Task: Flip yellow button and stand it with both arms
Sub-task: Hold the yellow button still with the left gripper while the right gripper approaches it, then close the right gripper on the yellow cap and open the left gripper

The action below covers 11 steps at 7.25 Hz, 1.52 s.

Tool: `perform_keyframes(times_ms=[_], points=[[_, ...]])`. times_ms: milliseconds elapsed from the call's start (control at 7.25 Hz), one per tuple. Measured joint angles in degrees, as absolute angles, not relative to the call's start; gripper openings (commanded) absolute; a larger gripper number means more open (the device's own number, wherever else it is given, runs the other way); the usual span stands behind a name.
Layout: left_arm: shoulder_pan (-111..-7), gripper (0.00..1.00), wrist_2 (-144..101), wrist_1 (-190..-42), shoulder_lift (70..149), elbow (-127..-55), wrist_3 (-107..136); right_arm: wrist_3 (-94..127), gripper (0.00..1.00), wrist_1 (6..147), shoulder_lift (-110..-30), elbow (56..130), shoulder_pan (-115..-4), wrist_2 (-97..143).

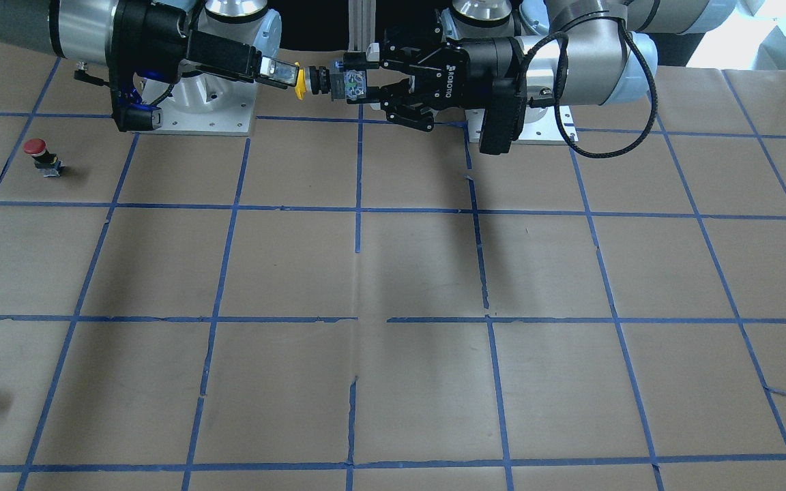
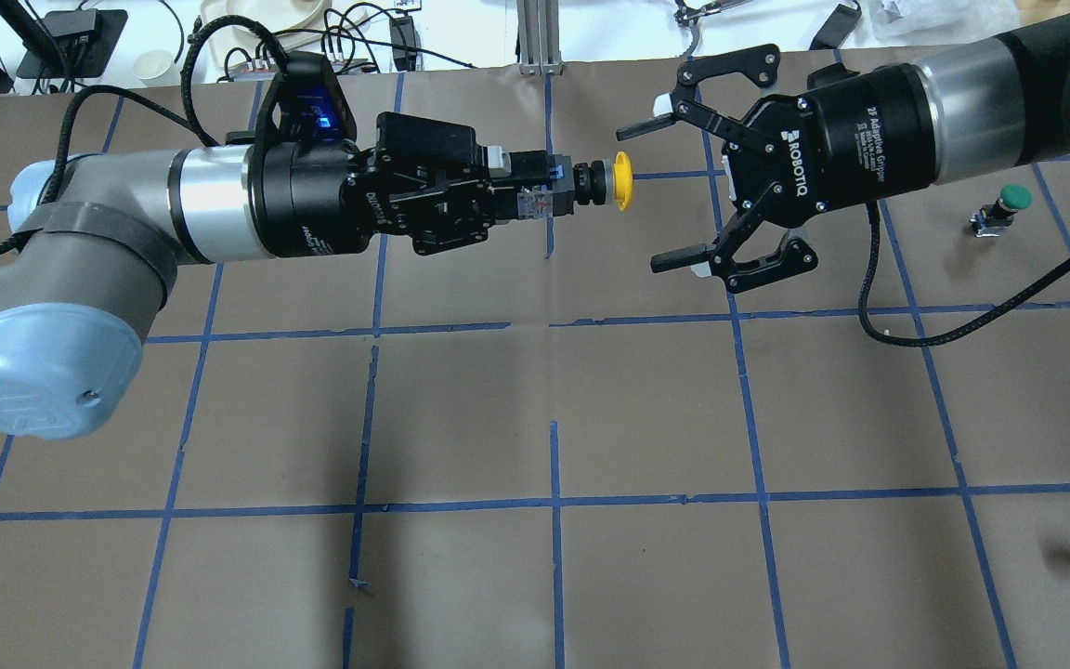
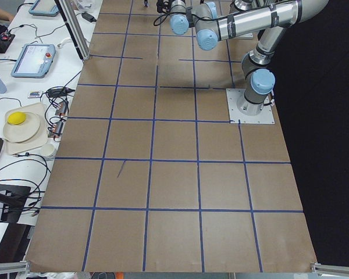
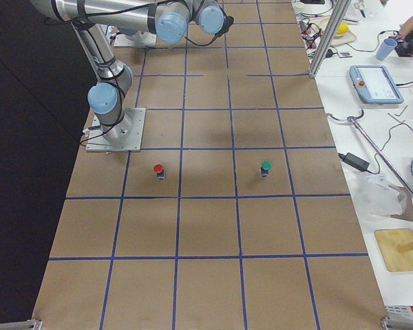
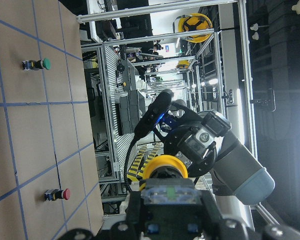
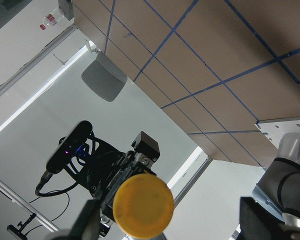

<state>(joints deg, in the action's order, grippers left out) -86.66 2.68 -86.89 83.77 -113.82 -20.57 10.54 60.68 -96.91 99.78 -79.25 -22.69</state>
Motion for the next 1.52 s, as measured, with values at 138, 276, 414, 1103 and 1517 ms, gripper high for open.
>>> perform_keyframes(times_ms=[138,276,414,1103,1517], points=[[-86.7,0.01,2.7,-86.7,83.8,-113.8,-20.6,10.9,0.95,61.0,-96.9,99.7,-79.3,-22.5],[-86.7,0.01,2.7,-86.5,83.8,-113.8,-20.6,11.1,0.94,61.3,-96.8,99.7,-79.3,-22.4],[-86.7,0.01,2.7,-86.3,83.8,-113.8,-20.6,11.2,0.94,61.7,-96.8,99.6,-79.3,-22.3],[-86.7,0.01,2.7,-86.0,83.6,-113.8,-20.6,12.2,0.92,63.1,-96.8,99.3,-80.1,-22.0],[-86.7,0.01,2.6,-86.0,83.5,-113.8,-20.4,12.7,0.33,64.3,-96.8,99.2,-80.6,-22.1]])
